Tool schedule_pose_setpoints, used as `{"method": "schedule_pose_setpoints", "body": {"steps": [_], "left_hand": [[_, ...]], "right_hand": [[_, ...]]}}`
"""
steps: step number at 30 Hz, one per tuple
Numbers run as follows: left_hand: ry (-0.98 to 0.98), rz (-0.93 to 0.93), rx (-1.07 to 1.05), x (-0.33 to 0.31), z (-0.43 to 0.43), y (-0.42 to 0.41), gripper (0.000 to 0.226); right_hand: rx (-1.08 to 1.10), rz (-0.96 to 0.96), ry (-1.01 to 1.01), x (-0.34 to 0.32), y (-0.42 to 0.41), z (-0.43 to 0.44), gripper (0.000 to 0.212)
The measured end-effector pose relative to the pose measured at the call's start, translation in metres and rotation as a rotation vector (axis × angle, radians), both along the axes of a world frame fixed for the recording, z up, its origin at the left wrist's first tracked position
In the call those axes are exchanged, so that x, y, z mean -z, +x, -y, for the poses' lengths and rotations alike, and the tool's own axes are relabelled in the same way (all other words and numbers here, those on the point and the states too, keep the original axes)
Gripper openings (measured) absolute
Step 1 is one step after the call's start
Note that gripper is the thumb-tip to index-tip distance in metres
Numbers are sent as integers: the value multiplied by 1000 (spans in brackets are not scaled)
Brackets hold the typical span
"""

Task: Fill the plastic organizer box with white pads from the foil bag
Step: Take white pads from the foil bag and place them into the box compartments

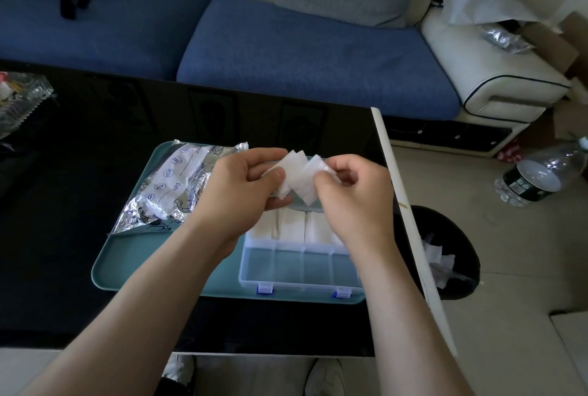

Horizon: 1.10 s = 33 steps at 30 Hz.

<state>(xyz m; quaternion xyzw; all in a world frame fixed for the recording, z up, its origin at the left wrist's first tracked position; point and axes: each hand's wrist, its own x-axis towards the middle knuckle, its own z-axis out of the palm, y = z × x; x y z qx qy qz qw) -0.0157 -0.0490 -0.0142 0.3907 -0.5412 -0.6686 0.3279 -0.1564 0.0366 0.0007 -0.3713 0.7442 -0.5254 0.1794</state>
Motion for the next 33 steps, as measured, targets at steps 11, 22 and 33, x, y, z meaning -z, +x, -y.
{"method": "schedule_pose_setpoints", "body": {"steps": [11, 22, 33], "left_hand": [[275, -138, 47, -10, -7, -6, 33], [413, -221, 36, -13, -5, -2, 31], [427, -156, 0, -8, 0, 0, 32]], "right_hand": [[-41, 139, -26, -1, 2, 1, 22], [-114, -220, -79, 10, 4, 5, 26], [-255, -376, -80, 12, 7, 6, 30]]}}
